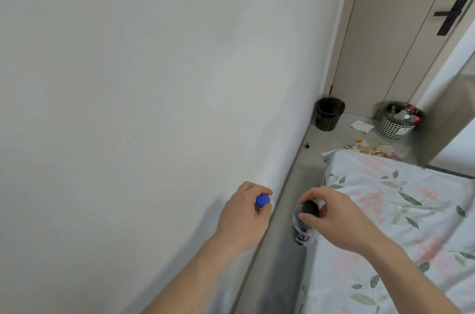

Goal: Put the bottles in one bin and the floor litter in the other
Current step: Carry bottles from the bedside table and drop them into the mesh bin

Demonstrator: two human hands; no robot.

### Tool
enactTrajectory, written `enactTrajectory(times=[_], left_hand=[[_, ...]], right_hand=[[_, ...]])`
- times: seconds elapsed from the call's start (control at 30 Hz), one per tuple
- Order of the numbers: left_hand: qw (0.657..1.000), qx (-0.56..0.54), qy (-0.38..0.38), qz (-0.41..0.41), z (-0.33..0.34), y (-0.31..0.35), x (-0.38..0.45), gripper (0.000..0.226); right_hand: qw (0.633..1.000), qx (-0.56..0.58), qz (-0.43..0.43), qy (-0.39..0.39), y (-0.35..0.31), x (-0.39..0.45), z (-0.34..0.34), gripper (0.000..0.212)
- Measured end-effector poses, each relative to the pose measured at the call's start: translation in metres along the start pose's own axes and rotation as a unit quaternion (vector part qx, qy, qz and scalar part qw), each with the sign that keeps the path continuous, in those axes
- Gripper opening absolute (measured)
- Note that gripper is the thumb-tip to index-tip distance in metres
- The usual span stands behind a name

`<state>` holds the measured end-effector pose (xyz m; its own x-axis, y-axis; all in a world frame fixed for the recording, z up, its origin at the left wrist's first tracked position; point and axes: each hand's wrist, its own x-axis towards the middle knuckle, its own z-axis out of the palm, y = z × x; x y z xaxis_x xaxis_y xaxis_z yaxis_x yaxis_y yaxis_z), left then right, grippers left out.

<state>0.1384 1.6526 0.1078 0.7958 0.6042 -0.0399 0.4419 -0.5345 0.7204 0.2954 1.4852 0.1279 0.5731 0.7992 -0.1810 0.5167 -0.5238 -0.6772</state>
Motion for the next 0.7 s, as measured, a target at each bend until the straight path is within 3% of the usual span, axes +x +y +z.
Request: enactTrajectory(times=[0.7], left_hand=[[0.991,0.021,-0.127,0.031,0.163,0.082,0.415,0.015]], right_hand=[[0.975,0.062,0.166,0.137,0.152,0.232,-0.144,0.02]])
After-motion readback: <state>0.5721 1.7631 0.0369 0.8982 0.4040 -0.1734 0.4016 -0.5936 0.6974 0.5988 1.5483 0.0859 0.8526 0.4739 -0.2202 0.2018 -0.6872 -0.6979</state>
